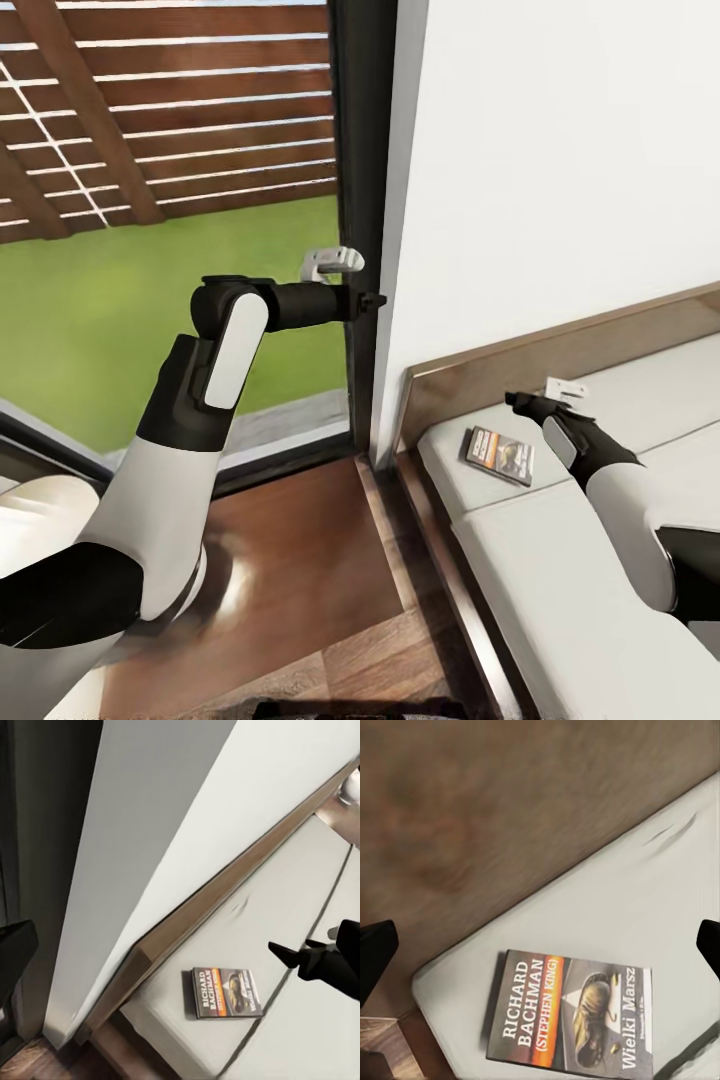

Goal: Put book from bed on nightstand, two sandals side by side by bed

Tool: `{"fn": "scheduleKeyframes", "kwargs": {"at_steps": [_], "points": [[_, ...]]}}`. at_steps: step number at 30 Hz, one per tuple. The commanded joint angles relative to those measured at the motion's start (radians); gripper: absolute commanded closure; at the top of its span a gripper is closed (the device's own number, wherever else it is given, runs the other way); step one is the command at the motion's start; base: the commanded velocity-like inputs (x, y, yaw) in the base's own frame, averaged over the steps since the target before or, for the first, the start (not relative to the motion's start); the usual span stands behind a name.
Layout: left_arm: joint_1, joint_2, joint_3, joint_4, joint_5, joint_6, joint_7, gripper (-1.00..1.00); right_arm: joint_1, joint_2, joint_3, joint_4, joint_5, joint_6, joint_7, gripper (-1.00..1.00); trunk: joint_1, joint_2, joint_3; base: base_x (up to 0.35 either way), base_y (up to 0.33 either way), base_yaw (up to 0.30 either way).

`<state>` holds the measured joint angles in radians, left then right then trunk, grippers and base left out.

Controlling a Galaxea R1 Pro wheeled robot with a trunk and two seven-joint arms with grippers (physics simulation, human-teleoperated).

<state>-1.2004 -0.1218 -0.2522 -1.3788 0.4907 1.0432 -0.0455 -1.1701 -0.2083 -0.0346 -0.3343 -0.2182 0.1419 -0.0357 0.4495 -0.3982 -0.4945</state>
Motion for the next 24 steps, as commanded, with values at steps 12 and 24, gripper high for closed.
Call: {"fn": "scheduleKeyframes", "kwargs": {"at_steps": [12, 24], "points": [[-0.001, 0.004, 0.001, 0.000, -0.004, 0.004, -0.005, -1.00, 0.000, -0.004, -0.004, 0.008, -0.008, -0.071, -0.001, -1.00, 0.000, -0.002, -0.021, 0.000, 0.000, 0.000], [-0.001, 0.005, 0.001, 0.000, -0.003, 0.004, -0.005, -1.00, 0.000, 0.003, -0.002, 0.009, -0.007, -0.100, -0.001, -1.00, 0.000, -0.002, -0.040, 0.000, 0.000, 0.000]]}}
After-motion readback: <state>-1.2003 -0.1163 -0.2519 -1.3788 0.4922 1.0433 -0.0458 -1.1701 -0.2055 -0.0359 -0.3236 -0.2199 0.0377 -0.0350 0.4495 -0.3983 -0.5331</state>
